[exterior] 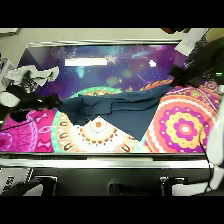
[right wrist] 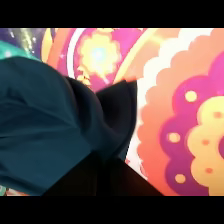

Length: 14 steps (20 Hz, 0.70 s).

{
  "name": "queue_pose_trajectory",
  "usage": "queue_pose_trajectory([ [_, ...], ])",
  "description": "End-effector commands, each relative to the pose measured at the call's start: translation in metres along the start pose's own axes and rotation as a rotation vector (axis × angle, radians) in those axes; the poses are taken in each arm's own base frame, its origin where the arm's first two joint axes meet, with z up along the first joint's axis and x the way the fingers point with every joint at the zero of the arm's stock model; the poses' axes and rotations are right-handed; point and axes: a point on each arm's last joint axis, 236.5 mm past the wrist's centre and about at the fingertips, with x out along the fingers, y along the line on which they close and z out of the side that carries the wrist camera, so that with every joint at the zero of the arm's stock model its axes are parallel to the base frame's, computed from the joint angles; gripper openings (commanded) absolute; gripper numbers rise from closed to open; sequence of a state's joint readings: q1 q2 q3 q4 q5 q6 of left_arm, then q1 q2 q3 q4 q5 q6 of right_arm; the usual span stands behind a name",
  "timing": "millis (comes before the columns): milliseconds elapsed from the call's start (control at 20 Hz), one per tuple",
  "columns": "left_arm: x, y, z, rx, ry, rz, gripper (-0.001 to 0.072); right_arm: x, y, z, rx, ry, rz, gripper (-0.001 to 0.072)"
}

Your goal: Fold the clothes and pants, and hang the long-sleeved shirts on hangers.

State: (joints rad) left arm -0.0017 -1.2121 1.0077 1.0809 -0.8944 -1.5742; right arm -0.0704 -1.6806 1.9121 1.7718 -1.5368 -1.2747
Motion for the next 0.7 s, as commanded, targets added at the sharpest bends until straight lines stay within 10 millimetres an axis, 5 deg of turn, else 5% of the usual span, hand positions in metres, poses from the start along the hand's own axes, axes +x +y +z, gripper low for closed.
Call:
queue_pose_trajectory([
  [0,0.057,0.028,-0.034,-0.043,0.1,0.051,0.0013,0.088,-0.007,0.02,0.036,0.041,0.008,0.0033],
  [150,0.062,0.032,-0.036,-0.049,0.11,0.057,0.0014,0.103,-0.005,0.041,0.048,-0.031,0.027,0.0056],
  [200,0.062,0.032,-0.036,-0.048,0.109,0.057,0.0013,0.101,-0.007,0.042,0.05,-0.033,0.026,0.0175],
  [250,0.061,0.032,-0.036,-0.048,0.109,0.056,0.0014,0.096,-0.013,0.039,0.042,-0.02,0.021,0.0434],
  [300,0.061,0.031,-0.036,-0.048,0.108,0.056,0.0013,0.086,-0.02,0.034,-0.01,0.004,0.015,0.0545],
  [400,0.06,0.031,-0.036,-0.047,0.111,0.055,0.0013,0.063,-0.044,0.018,-0.096,0.072,-0.002,0.0533],
  [550,0.059,0.031,-0.042,-0.048,0.138,0.055,0.0014,0.025,-0.07,0.004,0.0,0.112,0.097,0.0532],
  [650,0.059,0.031,-0.044,-0.048,0.144,0.055,0.0013,0.022,-0.078,-0.029,0.01,0.192,0.162,0.0533],
])
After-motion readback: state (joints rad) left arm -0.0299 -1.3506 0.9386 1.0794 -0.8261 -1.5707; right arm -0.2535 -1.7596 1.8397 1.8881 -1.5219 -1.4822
